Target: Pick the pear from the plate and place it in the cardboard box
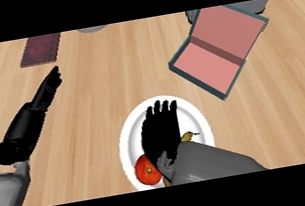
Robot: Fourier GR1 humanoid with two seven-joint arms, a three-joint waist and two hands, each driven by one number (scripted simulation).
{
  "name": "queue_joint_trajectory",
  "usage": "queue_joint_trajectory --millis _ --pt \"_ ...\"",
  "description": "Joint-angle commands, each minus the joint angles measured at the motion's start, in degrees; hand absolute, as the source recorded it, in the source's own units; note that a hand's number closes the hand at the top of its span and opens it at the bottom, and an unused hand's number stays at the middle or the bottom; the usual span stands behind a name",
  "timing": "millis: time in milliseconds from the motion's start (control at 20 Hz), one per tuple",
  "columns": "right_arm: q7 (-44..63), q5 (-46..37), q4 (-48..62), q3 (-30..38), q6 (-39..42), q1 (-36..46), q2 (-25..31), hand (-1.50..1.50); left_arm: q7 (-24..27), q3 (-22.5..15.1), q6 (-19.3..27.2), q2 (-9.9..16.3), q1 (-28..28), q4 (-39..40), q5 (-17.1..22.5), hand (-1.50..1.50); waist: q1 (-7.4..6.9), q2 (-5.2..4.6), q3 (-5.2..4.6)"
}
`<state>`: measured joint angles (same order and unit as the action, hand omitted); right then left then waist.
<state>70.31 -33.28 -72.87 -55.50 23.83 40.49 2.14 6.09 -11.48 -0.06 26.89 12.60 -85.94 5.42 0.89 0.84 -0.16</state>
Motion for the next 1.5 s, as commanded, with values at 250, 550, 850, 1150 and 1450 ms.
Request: queue_joint_trajectory --millis 250,550,850,1150,1450 --pt "14.5 -2.4 2.9 0.1 4.1 -2.3 -2.0 -1.5 1.5 0.0 -0.7 -1.4 1.6 2.5 -1.3 0.0 -0.36 -0.68 0.05" --pt "14.9 -7.5 2.5 -0.3 3.7 -7.3 -2.1 -1.5 0.4 0.7 -0.9 -0.8 -0.7 -0.3 -0.8 0.0 -0.46 -0.35 0.07" --pt "12.5 -8.1 1.4 -0.4 2.4 -10.7 -2.1 -1.5 1.9 2.1 -3.1 -0.2 1.2 2.5 -0.7 0.0 -0.52 -0.77 0.08" --pt "1.3 -14.9 2.5 0.7 3.8 -8.6 -1.1 1.5 0.5 1.7 -2.4 -1.7 -1.3 -1.2 -1.6 0.0 -1.13 -0.75 0.14" --pt "0.6 -20.7 -1.0 -2.7 6.2 -10.3 -2.0 1.5 -0.2 3.4 -4.2 -0.6 0.1 -1.1 -1.2 0.0 -0.89 -0.67 0.13"
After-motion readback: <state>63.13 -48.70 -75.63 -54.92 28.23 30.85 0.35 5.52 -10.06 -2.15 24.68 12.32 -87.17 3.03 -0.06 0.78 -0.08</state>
